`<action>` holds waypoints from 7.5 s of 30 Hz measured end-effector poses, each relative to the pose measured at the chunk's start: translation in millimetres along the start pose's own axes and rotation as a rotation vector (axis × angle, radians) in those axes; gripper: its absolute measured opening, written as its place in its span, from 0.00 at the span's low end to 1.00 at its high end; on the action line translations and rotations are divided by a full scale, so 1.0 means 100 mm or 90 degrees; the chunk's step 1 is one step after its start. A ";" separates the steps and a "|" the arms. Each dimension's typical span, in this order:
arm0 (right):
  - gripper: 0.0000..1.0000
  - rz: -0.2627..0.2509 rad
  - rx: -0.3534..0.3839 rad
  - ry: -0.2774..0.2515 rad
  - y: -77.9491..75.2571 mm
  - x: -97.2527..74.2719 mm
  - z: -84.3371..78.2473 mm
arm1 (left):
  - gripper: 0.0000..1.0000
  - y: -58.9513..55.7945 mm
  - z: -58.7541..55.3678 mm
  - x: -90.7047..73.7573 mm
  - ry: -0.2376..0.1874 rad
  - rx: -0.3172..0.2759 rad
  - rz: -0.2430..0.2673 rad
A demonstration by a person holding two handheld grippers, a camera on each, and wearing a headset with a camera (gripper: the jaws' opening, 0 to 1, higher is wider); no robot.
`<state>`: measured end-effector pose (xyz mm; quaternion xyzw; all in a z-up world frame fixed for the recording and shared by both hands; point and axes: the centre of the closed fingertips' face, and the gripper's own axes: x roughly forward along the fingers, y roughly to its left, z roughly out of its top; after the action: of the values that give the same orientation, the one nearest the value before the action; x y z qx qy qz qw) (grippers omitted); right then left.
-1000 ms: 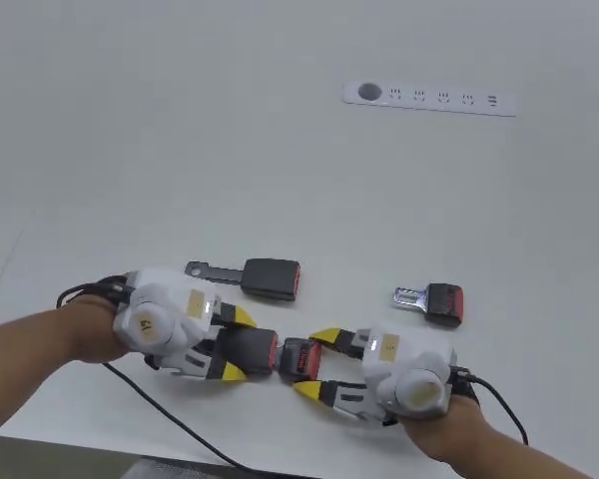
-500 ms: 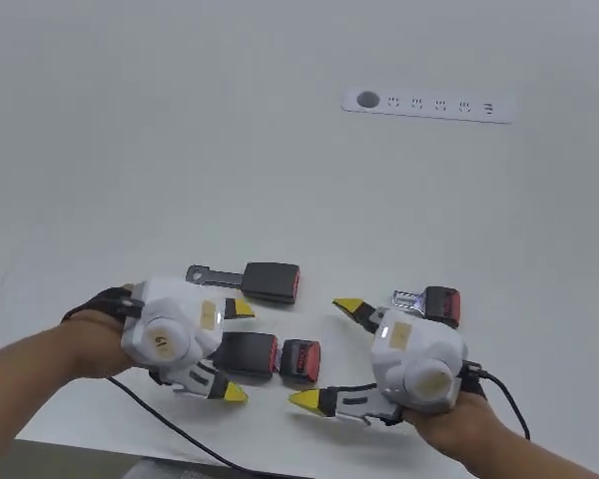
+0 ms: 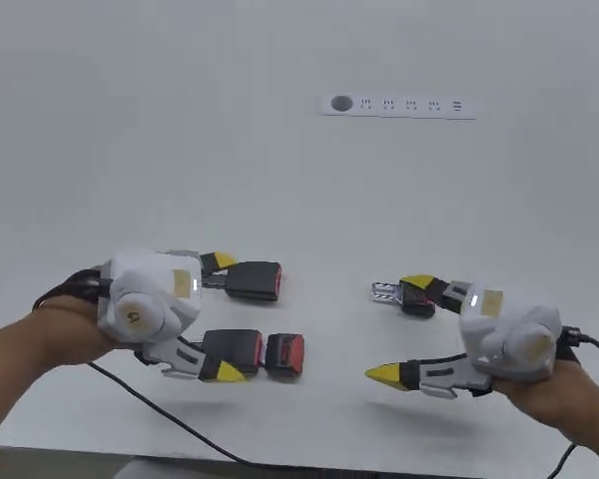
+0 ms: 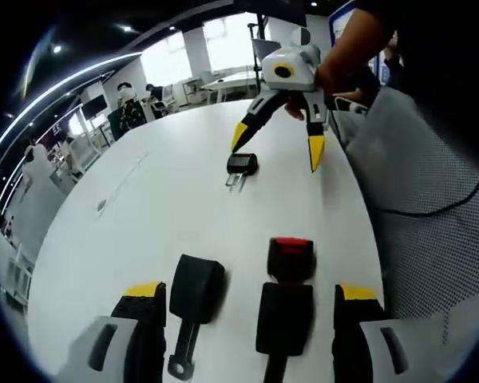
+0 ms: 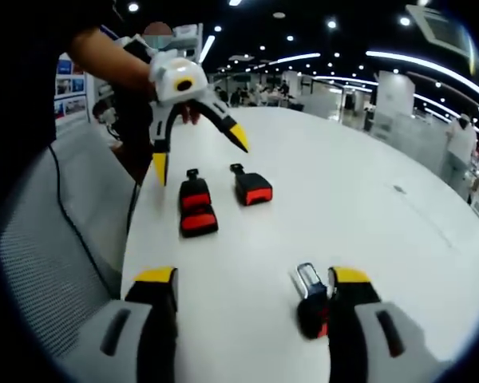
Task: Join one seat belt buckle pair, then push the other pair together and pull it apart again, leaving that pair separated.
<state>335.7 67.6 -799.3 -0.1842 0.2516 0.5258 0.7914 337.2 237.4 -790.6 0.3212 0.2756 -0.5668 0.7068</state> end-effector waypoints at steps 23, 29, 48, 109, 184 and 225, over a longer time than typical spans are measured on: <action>0.71 0.072 -0.006 0.082 -0.55 0.08 -0.38 | 0.73 0.65 -0.24 0.28 0.047 0.023 -0.037; 0.66 0.095 -0.005 0.096 -0.58 0.16 -0.48 | 0.67 0.58 -0.36 0.43 0.070 0.029 -0.069; 0.44 0.124 -0.076 0.107 -0.52 0.16 -0.49 | 0.41 0.54 -0.41 0.53 0.071 0.004 -0.123; 0.36 0.153 -0.038 -0.028 -0.25 0.91 0.06 | 0.34 0.56 -0.43 0.52 0.111 0.000 -0.143; 0.35 0.112 -0.040 0.050 -0.08 1.50 0.43 | 0.34 0.56 -0.49 0.54 0.167 0.060 -0.164; 0.37 0.112 -0.052 0.044 -0.24 1.19 0.19 | 0.35 0.52 -0.41 0.51 0.061 -0.023 -0.132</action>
<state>399.7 157.2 -854.4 -0.2115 0.2727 0.5961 0.7249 398.0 244.7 -848.3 0.3046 0.3511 -0.6158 0.6361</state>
